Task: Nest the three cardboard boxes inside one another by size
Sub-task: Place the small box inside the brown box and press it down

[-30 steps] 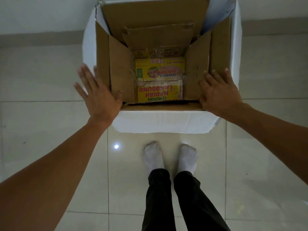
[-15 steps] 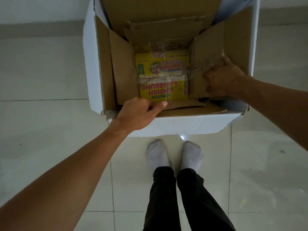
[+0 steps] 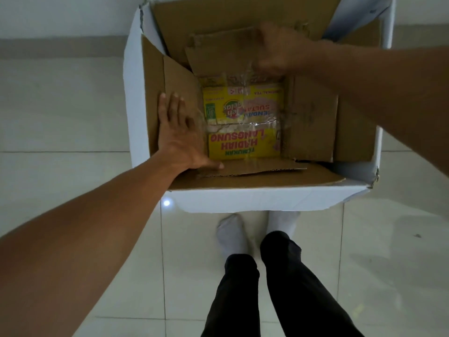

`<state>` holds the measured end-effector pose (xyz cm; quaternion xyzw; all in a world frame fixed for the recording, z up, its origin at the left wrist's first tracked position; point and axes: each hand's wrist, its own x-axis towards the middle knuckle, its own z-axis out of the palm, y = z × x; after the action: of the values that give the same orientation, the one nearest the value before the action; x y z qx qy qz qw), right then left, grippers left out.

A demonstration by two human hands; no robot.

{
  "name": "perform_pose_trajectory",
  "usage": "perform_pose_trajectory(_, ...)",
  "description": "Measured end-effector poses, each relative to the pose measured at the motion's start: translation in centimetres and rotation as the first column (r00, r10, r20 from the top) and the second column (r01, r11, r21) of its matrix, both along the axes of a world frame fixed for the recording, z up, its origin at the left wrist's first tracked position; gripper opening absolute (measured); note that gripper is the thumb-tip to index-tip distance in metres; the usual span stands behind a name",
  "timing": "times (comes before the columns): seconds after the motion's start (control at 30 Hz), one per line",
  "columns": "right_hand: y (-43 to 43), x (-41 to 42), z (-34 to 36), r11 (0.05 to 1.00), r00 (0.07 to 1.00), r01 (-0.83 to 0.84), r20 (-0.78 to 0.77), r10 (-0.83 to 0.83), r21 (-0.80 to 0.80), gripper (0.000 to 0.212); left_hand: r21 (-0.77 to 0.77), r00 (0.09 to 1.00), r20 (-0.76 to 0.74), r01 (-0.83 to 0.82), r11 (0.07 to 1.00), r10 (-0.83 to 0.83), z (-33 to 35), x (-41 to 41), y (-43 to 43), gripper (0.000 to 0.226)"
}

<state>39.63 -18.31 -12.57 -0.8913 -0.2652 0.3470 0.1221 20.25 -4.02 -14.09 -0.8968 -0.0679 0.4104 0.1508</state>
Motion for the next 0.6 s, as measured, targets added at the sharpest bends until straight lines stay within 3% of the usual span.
perform_pose_trajectory(0.17,-0.9,-0.9,-1.0,0.999,0.999,-0.035,-0.035,0.034,-0.016,0.079,0.022,0.998,-0.024,-0.049,0.999,0.049,-0.3,0.3,-0.3,0.153)
perform_pose_trajectory(0.23,-2.9,-2.7,-1.2,0.977,0.980,-0.160,0.096,0.175,-0.143,0.082,0.022,0.999,-0.022,-0.047,0.999,0.047,-0.3,0.4,-0.4,0.156)
perform_pose_trajectory(0.33,-7.3,-5.4,-1.7,0.779,0.866,-0.350,0.136,0.481,-0.521,0.095,0.024,0.998,-0.042,-0.045,0.999,0.046,-0.1,0.2,-0.2,0.158)
perform_pose_trajectory(0.43,-10.9,-6.5,-2.4,0.592,0.799,-0.399,0.051,0.599,-0.700,0.099,0.015,0.997,-0.056,-0.056,0.998,0.057,0.0,0.0,0.2,0.160)
perform_pose_trajectory(0.6,-11.6,-6.3,-2.8,0.598,0.769,-0.402,0.098,0.631,-0.693,0.094,-0.048,0.998,-0.004,-0.068,0.997,0.068,0.5,0.1,0.5,0.151)
